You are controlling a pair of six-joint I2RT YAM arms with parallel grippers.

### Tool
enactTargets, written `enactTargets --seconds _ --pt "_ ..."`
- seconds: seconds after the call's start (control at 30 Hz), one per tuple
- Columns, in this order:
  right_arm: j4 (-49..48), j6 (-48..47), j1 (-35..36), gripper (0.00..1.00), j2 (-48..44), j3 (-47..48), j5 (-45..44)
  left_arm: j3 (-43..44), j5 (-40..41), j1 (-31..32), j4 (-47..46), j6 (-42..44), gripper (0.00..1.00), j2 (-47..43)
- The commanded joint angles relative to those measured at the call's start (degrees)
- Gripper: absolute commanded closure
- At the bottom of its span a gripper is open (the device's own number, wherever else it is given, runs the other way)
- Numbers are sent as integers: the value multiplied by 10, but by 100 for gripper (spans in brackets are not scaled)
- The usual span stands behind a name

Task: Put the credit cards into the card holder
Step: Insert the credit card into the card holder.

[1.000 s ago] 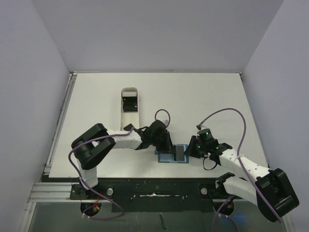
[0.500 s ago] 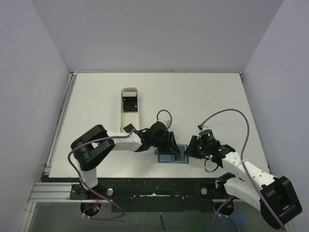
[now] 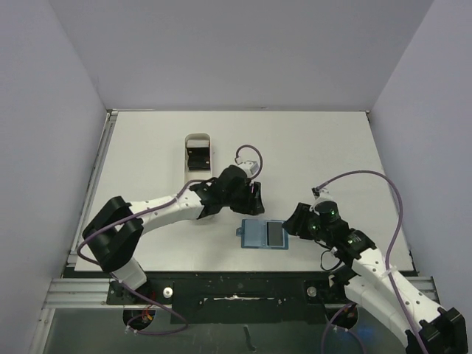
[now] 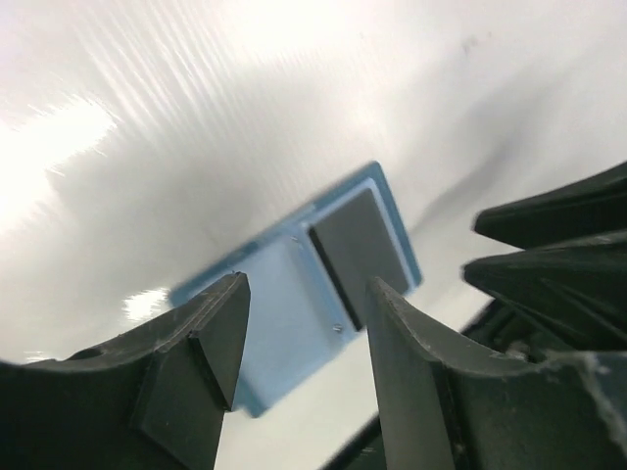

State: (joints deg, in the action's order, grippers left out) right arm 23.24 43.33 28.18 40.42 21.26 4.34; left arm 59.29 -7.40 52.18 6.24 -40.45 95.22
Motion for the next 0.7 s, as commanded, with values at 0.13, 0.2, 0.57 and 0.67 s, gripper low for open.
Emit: enactTargets --seconds 0.13,0.2,0.57,0.67 --pt "-16 -19 7 56 -67 31 -16 47 86 -88 91 288 51 -60" --pt "-17 -20 7 56 -56 31 -20 54 92 -123 99 335 52 -62" --pt "0 -28 12 58 20 68 -18 112 114 -274 68 510 51 -39" --pt "8 -18 16 58 26 76 -31 128 114 -294 56 542 43 -28"
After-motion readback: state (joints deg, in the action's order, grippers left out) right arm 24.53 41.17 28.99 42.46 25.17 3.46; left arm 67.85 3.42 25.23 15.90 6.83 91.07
